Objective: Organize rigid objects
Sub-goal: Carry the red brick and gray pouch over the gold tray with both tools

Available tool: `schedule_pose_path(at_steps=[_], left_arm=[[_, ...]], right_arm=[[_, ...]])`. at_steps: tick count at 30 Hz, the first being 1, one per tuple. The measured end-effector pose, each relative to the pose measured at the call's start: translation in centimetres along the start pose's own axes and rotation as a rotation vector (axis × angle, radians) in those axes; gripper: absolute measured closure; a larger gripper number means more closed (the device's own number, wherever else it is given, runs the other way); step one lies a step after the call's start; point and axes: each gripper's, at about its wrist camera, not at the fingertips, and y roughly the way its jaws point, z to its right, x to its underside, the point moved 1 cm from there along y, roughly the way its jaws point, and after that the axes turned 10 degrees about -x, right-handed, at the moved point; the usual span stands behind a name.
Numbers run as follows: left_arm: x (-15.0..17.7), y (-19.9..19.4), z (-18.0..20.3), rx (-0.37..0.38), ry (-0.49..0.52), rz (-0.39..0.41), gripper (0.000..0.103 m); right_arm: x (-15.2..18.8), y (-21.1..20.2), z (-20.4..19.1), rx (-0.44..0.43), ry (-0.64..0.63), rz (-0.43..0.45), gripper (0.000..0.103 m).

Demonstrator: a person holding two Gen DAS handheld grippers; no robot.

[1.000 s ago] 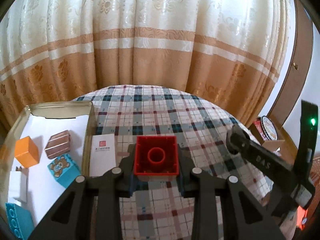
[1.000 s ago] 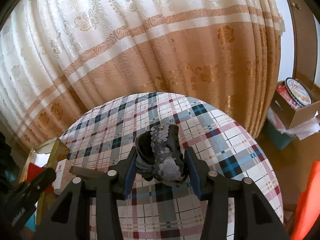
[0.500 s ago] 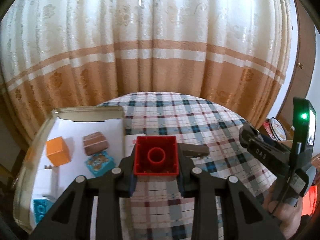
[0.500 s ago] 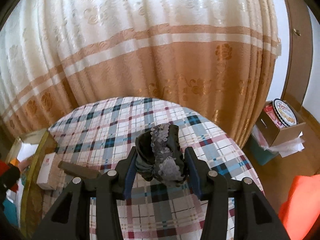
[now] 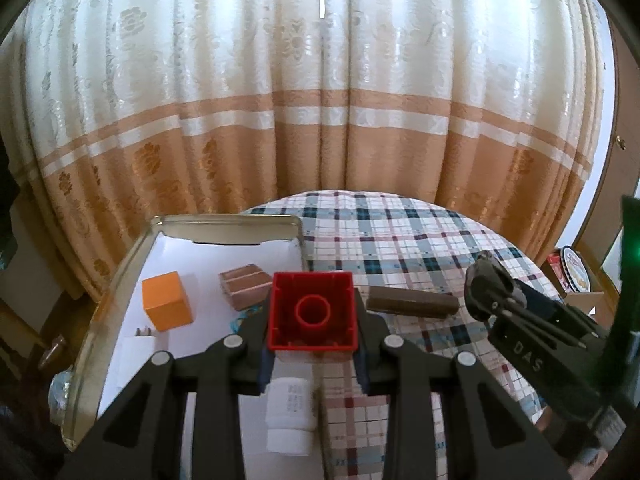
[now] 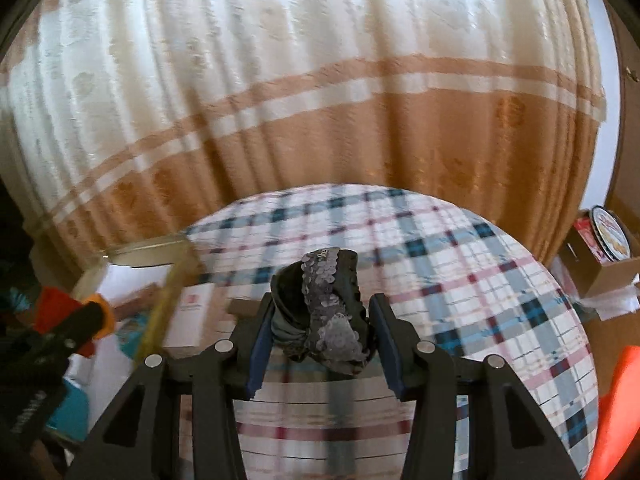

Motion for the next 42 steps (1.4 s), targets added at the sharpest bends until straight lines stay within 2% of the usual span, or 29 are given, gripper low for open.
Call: schedule_pose_path(at_steps=[9,21,28,42], left_arm=[[-0.7,-0.2,-2.9,-0.057,-0.033,0.023,0.072],[-0.4,1.3,-7.4,-0.143,-0.1,-0.035,0.072],[0.0,2.2,-8.7,-0.172,-0.112,-0.064,0.072],[0.3,3.0,-10.5,-0.252,-0.098,-0.072,0.072]], right_arm=[[-0.4,-1.0,-4.6,-0.07,-0.066,0.032,0.053],[-0.8,-0.5,-9.5,-0.148,-0.107,0.036,0.053],[-0.7,0.0,-11.1,-0.162,-0.119,0.029,0.053],[0.7,1.6,-13.7,-0.188,-0.151,-0.022,0.053]])
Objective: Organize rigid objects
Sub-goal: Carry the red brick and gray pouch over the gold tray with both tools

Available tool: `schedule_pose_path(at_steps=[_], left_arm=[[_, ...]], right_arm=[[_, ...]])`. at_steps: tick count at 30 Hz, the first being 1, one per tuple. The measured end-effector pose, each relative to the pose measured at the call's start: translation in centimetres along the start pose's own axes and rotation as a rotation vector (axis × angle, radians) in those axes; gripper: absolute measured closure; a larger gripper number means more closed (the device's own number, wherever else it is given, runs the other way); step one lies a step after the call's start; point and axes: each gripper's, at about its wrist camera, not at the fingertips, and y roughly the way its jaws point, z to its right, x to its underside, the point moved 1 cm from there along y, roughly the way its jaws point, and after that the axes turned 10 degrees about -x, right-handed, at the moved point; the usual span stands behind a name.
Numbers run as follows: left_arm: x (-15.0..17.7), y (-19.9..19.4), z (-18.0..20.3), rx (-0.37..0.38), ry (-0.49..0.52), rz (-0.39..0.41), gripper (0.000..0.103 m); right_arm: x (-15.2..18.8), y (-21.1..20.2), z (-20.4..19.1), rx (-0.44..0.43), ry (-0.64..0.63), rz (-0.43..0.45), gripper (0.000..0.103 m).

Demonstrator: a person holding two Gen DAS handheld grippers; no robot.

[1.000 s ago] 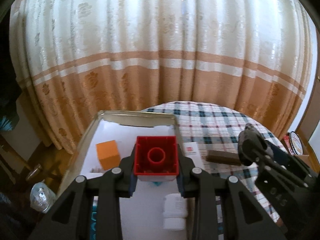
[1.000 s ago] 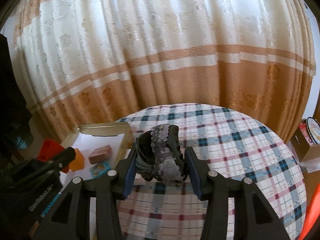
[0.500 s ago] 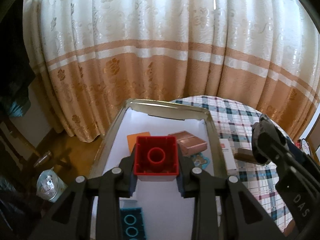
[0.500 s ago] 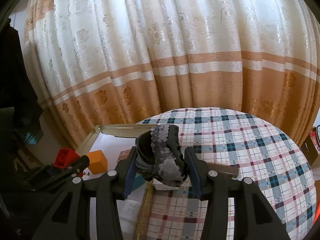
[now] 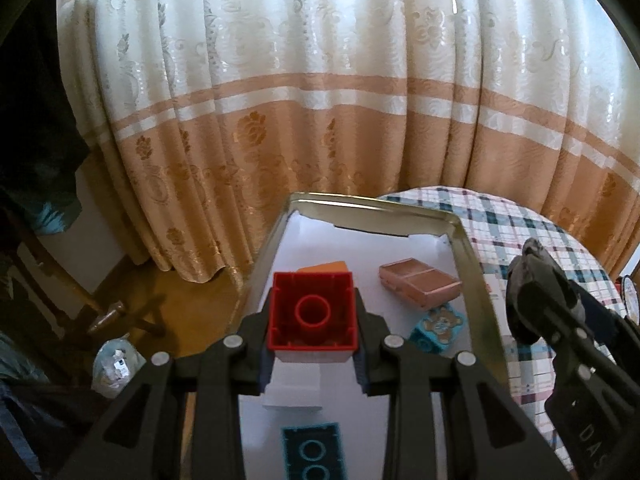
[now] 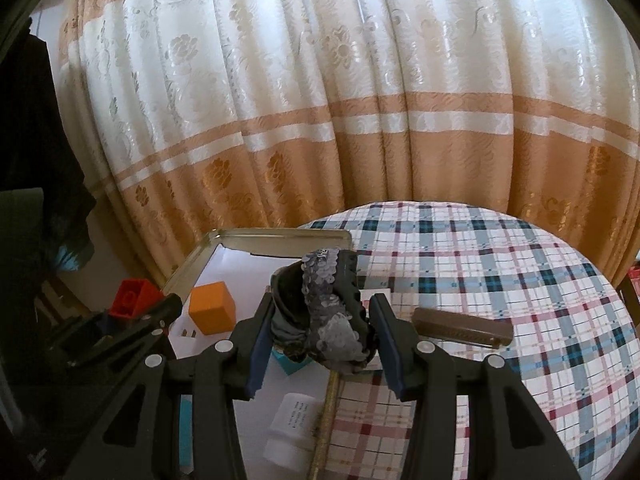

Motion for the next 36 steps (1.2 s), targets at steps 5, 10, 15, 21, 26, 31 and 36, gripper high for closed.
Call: schedule_pose_path(at_steps=[5,10,15,21,26,31,36], left_arm=[[0.0,0.3,-0.6,-0.022,0.0,0.0,0.072],[0.0,0.7,-1.0,-0.055,0.018,0.006,0.072],[0.0,1.2,-1.3,-0.049,0.018,-0.015,0.072],[0.1,1.4,-1.0,-0.042,0.032,-0.022,0.072],[0.2,1.7,-1.0,-0.04,0.035,-0.031,0.072],[0.4,1.9,-1.0,-0.044,0.039,-0.038,0.072],[0.6,2.4,-1.0,-0.058,0.047,-0.055,0.072]], right_arm=[[0.1,0.9,-0.8,0.008,-0.023,-0.022,0.053],[0.5,1.5,-1.5,0.004,-0.045,-0.036,0.053],[0.7,2.0,-1.8,0.003,-0.055,-0.045,0.053],[1.0,2.8,-1.9,0.003,-0.057,-0.07,0.053],[1.2,3.1,-2.1,-0.001,-0.063,-0.078,0.053],[1.3,3.4,-2.1,-0.003,-0.063,-0.088,0.053],[1.6,4.3,-2.3,-0.001,-0.069,-0.113,0.053]])
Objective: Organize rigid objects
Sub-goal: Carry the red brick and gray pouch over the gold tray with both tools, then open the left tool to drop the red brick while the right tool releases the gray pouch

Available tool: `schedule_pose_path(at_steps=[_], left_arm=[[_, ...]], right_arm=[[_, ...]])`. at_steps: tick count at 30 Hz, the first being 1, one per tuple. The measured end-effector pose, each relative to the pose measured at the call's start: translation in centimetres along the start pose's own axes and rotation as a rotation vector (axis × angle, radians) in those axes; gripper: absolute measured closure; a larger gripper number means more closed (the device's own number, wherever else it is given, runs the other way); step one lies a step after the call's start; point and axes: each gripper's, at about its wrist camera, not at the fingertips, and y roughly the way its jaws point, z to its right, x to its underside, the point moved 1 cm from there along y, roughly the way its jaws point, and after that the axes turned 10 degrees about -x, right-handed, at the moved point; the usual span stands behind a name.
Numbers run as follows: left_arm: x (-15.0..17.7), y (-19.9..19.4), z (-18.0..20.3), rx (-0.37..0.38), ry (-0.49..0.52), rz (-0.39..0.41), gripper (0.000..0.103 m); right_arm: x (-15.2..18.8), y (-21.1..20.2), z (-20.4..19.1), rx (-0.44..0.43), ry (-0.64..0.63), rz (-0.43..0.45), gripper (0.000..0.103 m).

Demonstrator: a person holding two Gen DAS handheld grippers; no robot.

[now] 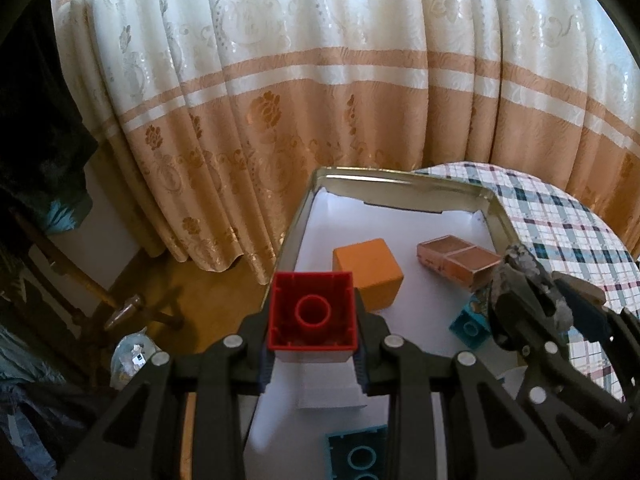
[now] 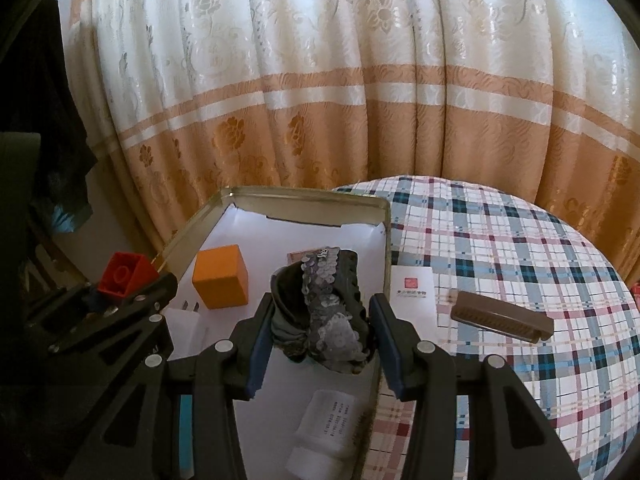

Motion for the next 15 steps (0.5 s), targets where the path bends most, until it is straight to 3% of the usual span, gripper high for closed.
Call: schedule_pose_path(at_steps=[15], left_arm=[[0.34,0.56,-0.05,-0.021,0.01,-0.016,0.072]], right_arm=[[0.12,0.69,0.07,-0.023,-0.01,-0.027,0.052]])
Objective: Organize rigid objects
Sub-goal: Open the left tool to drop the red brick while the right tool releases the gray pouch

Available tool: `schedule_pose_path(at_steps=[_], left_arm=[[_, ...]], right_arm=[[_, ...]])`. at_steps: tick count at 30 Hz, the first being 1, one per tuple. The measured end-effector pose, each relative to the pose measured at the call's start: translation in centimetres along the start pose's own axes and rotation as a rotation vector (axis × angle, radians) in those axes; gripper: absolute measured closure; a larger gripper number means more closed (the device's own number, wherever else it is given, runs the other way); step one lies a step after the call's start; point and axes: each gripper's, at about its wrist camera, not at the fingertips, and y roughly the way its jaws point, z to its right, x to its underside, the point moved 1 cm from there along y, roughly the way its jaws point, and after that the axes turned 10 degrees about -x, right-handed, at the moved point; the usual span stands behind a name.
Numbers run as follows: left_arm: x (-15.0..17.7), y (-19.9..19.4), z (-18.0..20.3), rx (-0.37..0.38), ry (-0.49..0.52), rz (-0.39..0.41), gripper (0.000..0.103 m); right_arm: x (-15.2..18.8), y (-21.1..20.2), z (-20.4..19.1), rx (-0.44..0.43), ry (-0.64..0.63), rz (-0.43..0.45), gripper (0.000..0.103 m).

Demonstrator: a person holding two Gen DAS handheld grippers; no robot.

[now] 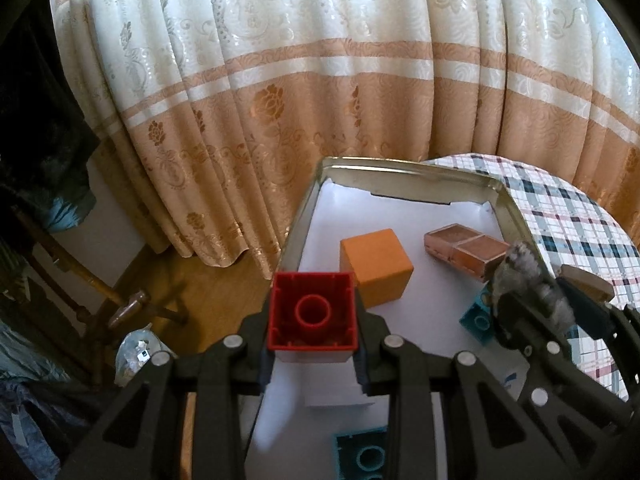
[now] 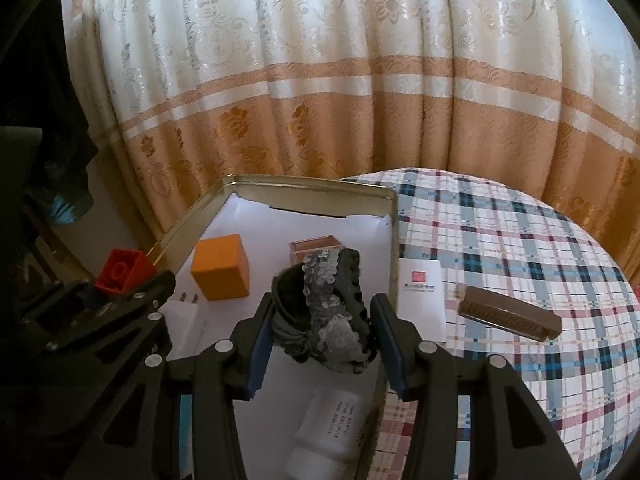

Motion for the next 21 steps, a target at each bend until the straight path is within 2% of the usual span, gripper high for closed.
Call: schedule_pose_path(at_steps=[3,5,7,9,10,12,14,21], left_arm=[[-0.1,0.0,-0.3,-0.004,-0.019,-0.011,0.071],[-0.1,-0.2,-0.4,0.017,-0.019,-0.017,0.062],[-0.3,-0.9,-0.4,0.005,-0.027,-0.001,0.027],[-0.5,-1.9,-0.6,-0.005,-0.046,0.043,0.014],[-0.6,-2.5,-0.5,0.007,-0.053,0.062,0.01],[-0.7,-3.4,-0.1,0.026,-0.06,0.078,0.003],[-0.6,-4.0,0.3,0.039,-0.066,0.09,0.002],[0.0,-5.5,2.9,0.073,-0.014,0.106,0.002]], right_arm=[[-0.2,-0.3,-0.2,-0.017,-0.014,0.007,0.044],[-0.4,-0.6,-0.1,-0.006,-0.014,0.012,0.038],[-0.5,-1.7,0.7,-0.005,0.017,0.056,0.038],[-0.6,-2.9,1.5,-0.01,0.049,0.106,0.032],[-0.6,-3.7,2.0,0.001,0.069,0.143,0.025],[-0.5,-5.3,3.0,0.028,0.101,0.216,0.021],[-0.5,-6.7,4.1,0.056,0.129,0.268,0.021],[0.1,-8.7,7.9,0.156,0.205,0.305,0.02]])
